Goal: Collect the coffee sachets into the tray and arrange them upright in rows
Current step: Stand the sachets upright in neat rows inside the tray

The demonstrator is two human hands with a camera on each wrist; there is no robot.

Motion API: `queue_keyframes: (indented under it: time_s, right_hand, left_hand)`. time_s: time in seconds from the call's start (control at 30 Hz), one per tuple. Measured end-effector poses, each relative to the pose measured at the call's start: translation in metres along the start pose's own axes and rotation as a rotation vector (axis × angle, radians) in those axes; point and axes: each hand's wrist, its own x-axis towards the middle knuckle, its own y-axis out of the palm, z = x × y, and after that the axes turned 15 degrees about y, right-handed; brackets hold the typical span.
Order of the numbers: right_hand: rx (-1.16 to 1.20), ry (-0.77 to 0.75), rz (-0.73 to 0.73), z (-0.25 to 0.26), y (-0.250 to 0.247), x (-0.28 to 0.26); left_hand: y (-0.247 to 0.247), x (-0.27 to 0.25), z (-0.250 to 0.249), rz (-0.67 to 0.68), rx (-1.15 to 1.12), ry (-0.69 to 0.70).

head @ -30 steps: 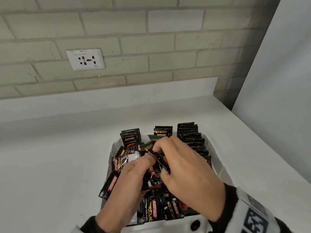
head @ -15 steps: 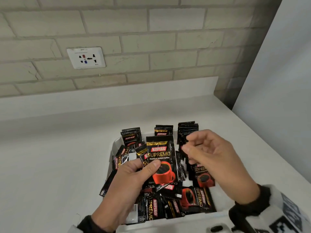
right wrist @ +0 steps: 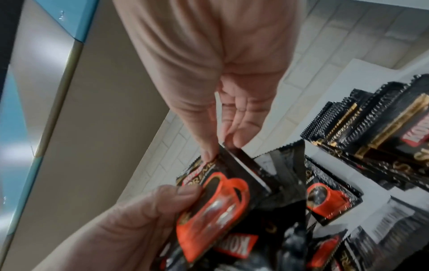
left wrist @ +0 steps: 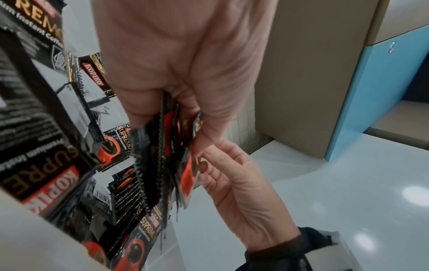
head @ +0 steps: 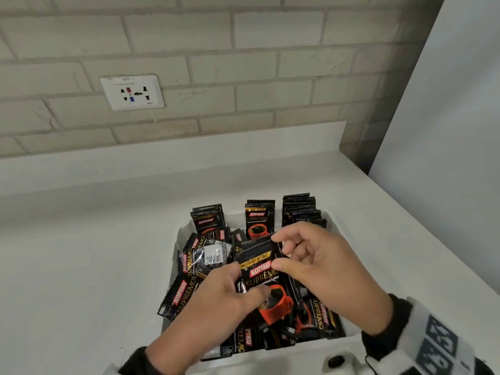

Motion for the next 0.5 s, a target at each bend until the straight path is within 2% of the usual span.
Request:
queue_keyframes:
  time_s: [0.1,0.23,0.3,0.37,0.5]
  right_hand:
    - [-0.181,-0.096,-0.029,0.007,-0.009,0.0]
    - [-0.529,-0.266,0.153,0.024,-0.019,0.003]
    - [-0.677,-0.334,0.194,0.031,-0.021,0.003]
    - [-0.736,-0.357,0.187,0.036,-0.021,0.003]
    - [-0.747,-0.301,0.229,0.044,-0.023,0.007]
  left_hand:
    - [-0.002,0.0,0.0,0.001,0.02,0.009]
    - [-0.004,0.0,-0.001,0.044,0.055,0.047]
    - [-0.003,0.001,-0.002,0.051,0.077,0.071]
    - [-0.005,0.001,0.0,0.022,0.123,0.087]
    - [-0.009,0.002,0.001,-0.02,0.113,0.084]
